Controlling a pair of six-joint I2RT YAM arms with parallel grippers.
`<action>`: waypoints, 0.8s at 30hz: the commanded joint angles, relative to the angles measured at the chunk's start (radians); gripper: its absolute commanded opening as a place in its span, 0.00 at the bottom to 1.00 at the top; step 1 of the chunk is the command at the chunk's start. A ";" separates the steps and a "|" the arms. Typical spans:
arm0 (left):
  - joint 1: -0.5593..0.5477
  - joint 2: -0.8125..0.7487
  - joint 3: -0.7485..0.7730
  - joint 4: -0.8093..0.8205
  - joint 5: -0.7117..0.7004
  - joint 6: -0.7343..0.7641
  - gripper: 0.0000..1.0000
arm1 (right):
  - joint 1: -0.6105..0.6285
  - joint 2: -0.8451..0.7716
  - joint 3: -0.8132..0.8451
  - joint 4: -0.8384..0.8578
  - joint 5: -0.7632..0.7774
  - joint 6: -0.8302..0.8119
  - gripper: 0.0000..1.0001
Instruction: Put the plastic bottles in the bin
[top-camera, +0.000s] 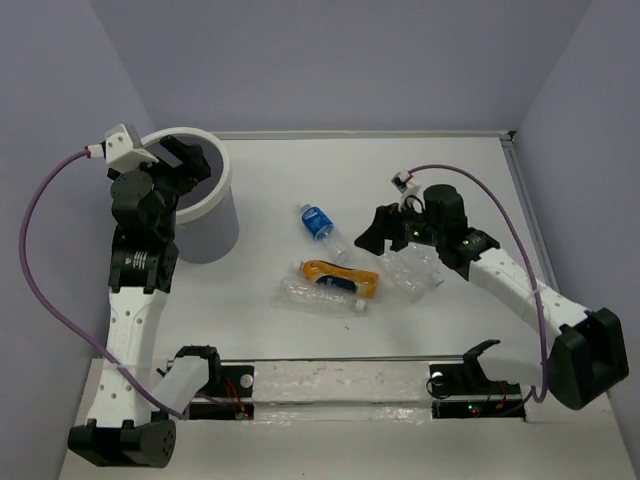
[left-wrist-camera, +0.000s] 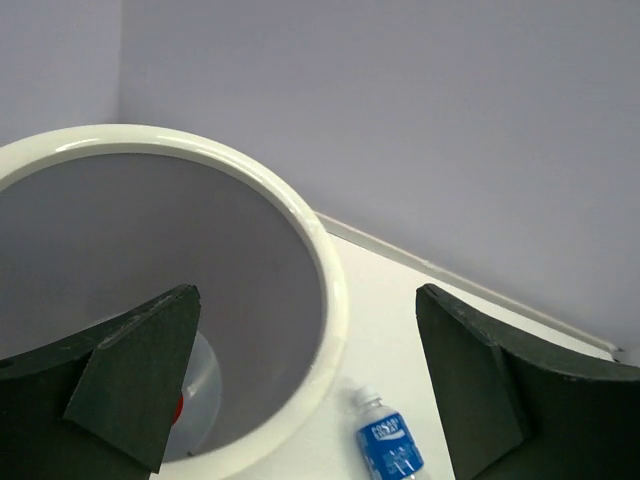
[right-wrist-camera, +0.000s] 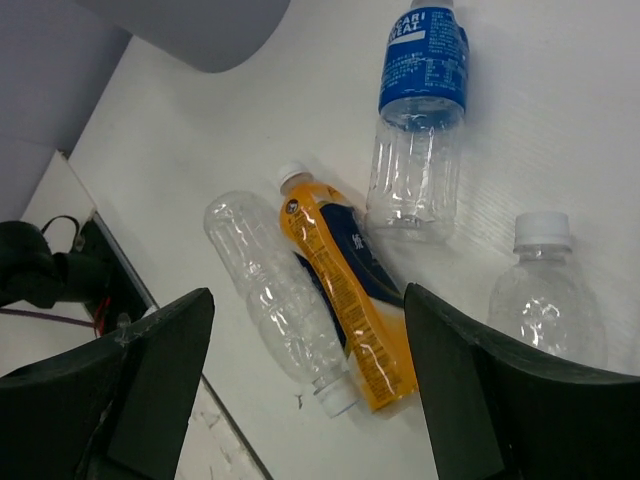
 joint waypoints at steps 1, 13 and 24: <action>-0.015 -0.101 -0.050 0.036 0.212 -0.010 0.99 | 0.075 0.162 0.140 -0.054 0.172 -0.093 0.83; -0.062 -0.385 -0.330 0.002 0.746 -0.011 0.99 | 0.150 0.717 0.720 -0.329 0.358 -0.291 0.88; -0.165 -0.457 -0.341 -0.002 0.880 -0.001 0.99 | 0.232 1.135 1.176 -0.499 0.450 -0.303 0.86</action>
